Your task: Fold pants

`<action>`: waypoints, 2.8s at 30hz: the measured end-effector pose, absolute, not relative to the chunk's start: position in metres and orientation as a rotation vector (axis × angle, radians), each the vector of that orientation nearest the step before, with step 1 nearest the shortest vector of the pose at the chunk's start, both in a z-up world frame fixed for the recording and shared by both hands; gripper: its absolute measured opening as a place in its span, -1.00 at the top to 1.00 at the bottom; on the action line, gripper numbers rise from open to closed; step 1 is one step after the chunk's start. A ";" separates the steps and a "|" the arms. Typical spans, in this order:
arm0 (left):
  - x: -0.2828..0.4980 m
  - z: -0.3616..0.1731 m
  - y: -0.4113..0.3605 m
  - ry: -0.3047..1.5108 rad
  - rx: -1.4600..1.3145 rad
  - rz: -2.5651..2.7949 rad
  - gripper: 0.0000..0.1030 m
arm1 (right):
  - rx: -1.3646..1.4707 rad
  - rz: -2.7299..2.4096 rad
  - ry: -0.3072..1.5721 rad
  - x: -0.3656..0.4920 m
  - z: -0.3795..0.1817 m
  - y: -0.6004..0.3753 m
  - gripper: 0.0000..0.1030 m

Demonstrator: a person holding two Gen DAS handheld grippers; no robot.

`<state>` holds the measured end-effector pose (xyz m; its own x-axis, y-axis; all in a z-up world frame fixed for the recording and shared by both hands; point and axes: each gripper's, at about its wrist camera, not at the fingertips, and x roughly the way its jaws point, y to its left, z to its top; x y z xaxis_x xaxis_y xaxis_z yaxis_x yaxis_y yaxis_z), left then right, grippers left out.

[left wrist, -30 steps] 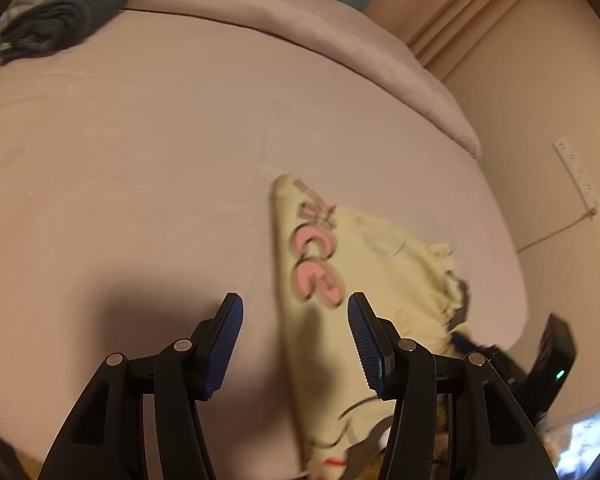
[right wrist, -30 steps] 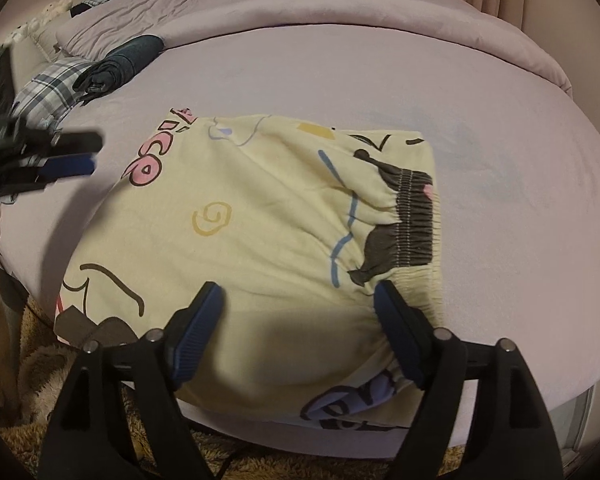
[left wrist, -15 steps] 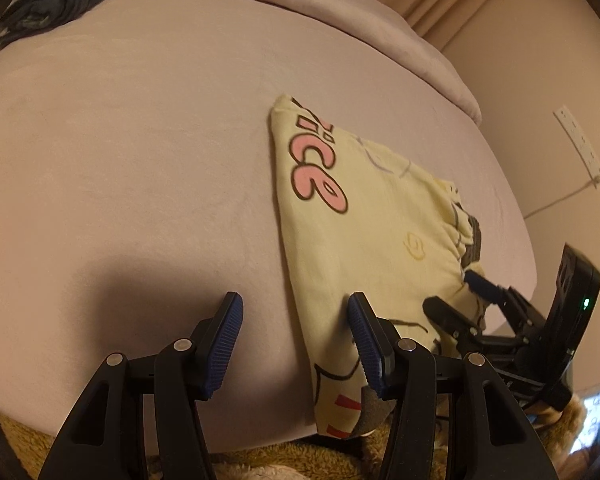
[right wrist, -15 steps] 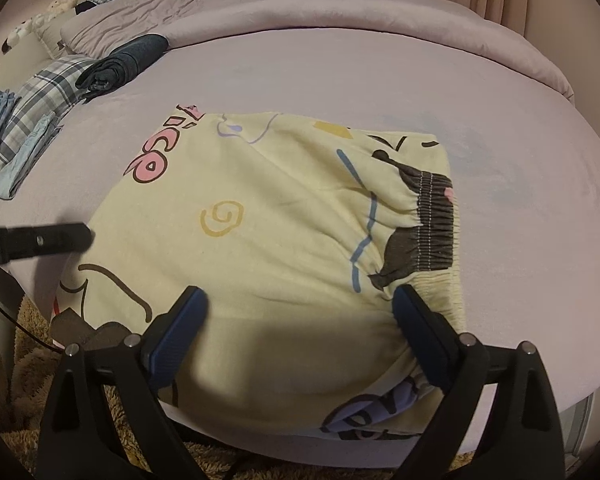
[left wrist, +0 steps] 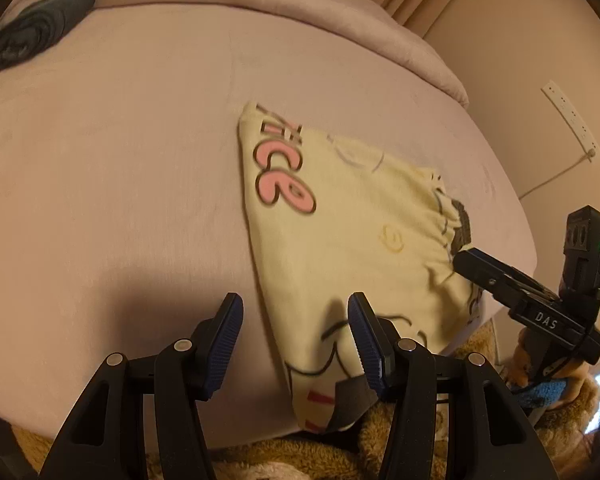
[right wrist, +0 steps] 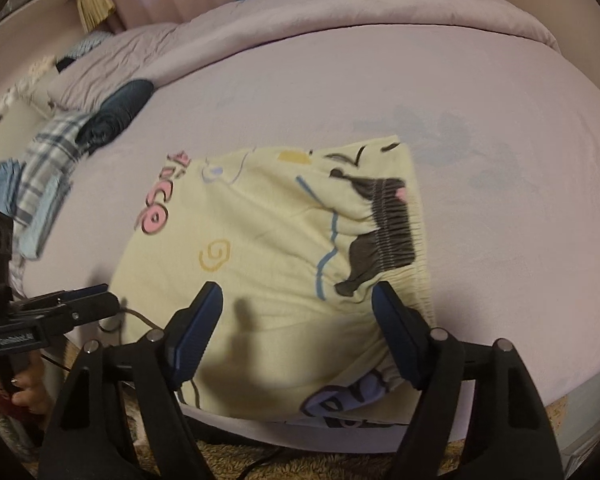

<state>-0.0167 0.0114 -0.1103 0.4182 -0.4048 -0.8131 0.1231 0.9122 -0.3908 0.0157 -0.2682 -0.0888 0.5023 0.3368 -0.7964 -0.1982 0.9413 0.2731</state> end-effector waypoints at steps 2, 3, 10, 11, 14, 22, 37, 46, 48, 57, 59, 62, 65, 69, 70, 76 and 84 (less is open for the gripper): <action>-0.013 -0.107 0.012 1.086 -0.284 -0.332 -0.04 | 0.147 0.292 0.970 0.013 -0.082 -0.274 -0.52; -0.011 -0.107 0.013 1.084 -0.283 -0.331 -0.04 | 0.136 0.272 0.956 0.012 -0.079 -0.278 -0.52; 0.015 -0.130 0.010 1.154 -0.291 -0.355 -0.04 | 0.191 0.212 1.002 0.025 -0.092 -0.324 -0.52; 0.017 -0.133 0.008 1.159 -0.283 -0.368 -0.04 | 0.197 0.219 1.016 0.026 -0.095 -0.327 -0.52; 0.026 -0.134 0.006 1.147 -0.277 -0.397 -0.04 | 0.222 0.260 1.061 0.028 -0.104 -0.332 -0.55; 0.051 -0.143 0.014 1.198 -0.362 -0.495 -0.04 | 0.333 0.451 1.096 0.042 -0.122 -0.326 -0.56; 0.050 -0.142 0.006 1.162 -0.307 -0.558 -0.03 | 0.531 0.696 1.145 0.061 -0.136 -0.320 -0.40; 0.028 -0.124 -0.001 1.102 -0.285 -0.499 0.66 | 0.569 0.619 1.143 0.046 -0.138 -0.314 0.55; 0.025 -0.113 -0.011 1.083 -0.229 -0.488 0.66 | 0.551 0.613 1.113 0.041 -0.128 -0.312 0.63; 0.029 -0.055 -0.023 0.980 -0.082 -0.413 0.66 | 0.468 0.639 0.965 0.046 -0.065 -0.294 0.66; 0.035 -0.044 -0.016 0.947 -0.075 -0.412 0.66 | 0.463 0.655 0.935 0.055 -0.052 -0.289 0.66; 0.055 -0.028 -0.011 0.904 -0.062 -0.380 0.66 | 0.442 0.665 0.893 0.076 -0.034 -0.279 0.66; 0.086 -0.028 -0.003 0.887 -0.061 -0.337 0.66 | 0.422 0.658 0.863 0.105 -0.024 -0.267 0.66; 0.135 -0.058 0.015 0.943 -0.108 -0.295 0.66 | 0.384 0.637 0.888 0.148 -0.038 -0.247 0.66; 0.150 -0.075 0.018 0.980 -0.118 -0.278 0.66 | 0.380 0.620 0.922 0.163 -0.051 -0.241 0.66; 0.189 -0.146 0.031 1.134 -0.183 -0.213 0.45 | 0.344 0.484 1.136 0.210 -0.134 -0.223 0.39; 0.173 -0.144 0.038 1.123 -0.215 -0.197 0.29 | 0.276 0.504 1.056 0.209 -0.133 -0.216 0.38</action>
